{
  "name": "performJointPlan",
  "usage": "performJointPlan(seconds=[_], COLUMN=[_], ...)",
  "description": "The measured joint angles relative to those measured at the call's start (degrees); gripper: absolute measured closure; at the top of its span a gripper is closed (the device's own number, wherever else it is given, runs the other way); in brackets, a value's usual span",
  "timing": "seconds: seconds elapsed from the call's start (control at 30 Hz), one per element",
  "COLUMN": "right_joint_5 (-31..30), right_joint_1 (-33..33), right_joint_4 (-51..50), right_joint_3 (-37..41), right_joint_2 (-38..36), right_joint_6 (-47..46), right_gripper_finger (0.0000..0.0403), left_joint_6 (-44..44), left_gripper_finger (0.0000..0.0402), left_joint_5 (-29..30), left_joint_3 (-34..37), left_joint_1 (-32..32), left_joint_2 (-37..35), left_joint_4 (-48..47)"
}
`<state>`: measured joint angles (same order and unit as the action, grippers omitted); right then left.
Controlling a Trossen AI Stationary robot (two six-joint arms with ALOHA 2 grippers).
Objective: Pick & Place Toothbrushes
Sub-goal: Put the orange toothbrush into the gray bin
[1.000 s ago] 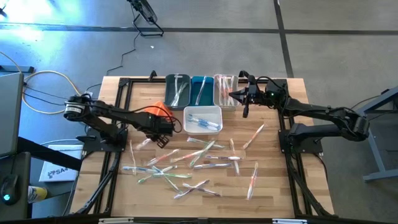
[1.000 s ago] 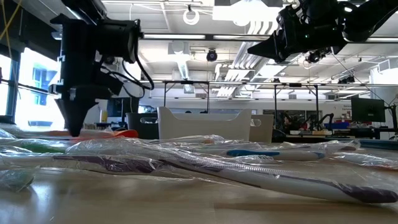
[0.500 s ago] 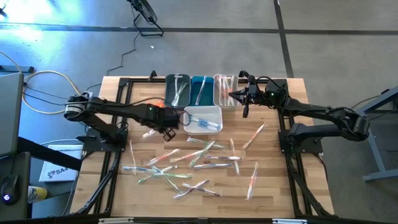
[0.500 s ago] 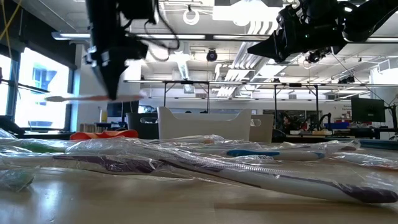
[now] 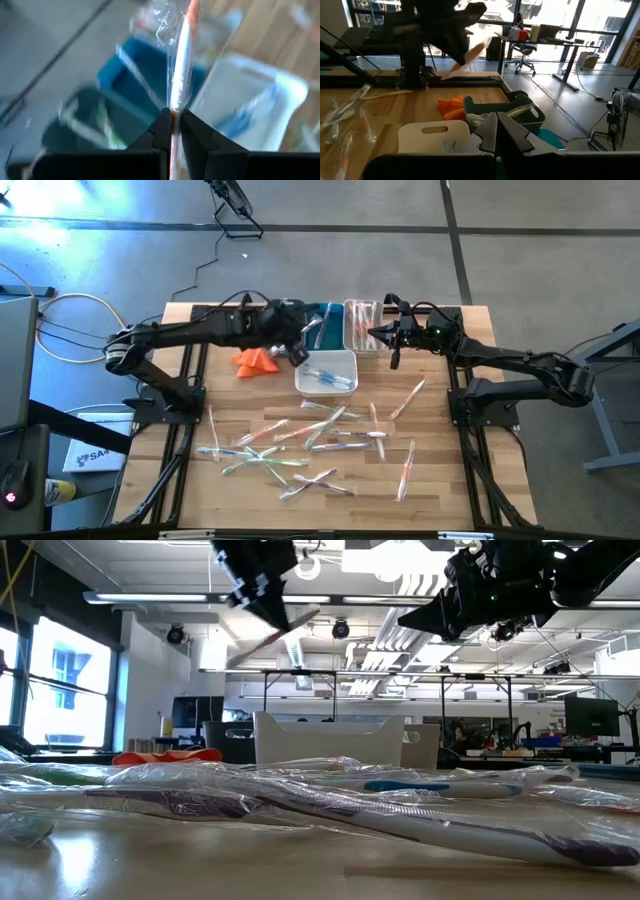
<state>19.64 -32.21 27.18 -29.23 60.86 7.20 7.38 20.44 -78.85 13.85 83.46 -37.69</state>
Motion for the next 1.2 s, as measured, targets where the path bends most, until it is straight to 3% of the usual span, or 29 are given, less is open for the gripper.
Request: performJointPlan(seconds=[0.2, 0.43, 0.9, 1.07, 1.2], right_joint_5=[0.00, 0.00, -0.47, -5.85, -7.48], right_joint_1=[0.00, 0.00, -0.02, -0.01, 0.69], right_joint_4=[0.02, 0.00, 0.69, 2.60, 3.00], right_joint_3=[0.00, 0.00, 0.00, 0.00, 0.00], right_joint_2=[0.00, 0.00, 0.02, 0.02, 0.09], right_joint_6=[0.08, -0.77, -1.42, -1.45, -1.43], right_gripper_finger=[0.0401, 0.0401, 0.0400, 0.0400, 0.0400], left_joint_6=[-6.90, -7.78, -8.64, -8.68, -8.67], left_gripper_finger=[0.0381, 0.0381, 0.0381, 0.0381, 0.0381], left_joint_5=[-12.01, -22.60, -34.59, -39.30, -39.46], left_joint_3=[0.00, -0.02, -0.05, -0.04, -0.07], left_joint_1=[4.62, 8.09, 8.20, 8.21, 8.21], left_joint_2=[0.01, 0.07, 10.10, 12.55, 12.68], left_joint_4=[14.32, 25.32, 46.29, 51.78, 52.66])
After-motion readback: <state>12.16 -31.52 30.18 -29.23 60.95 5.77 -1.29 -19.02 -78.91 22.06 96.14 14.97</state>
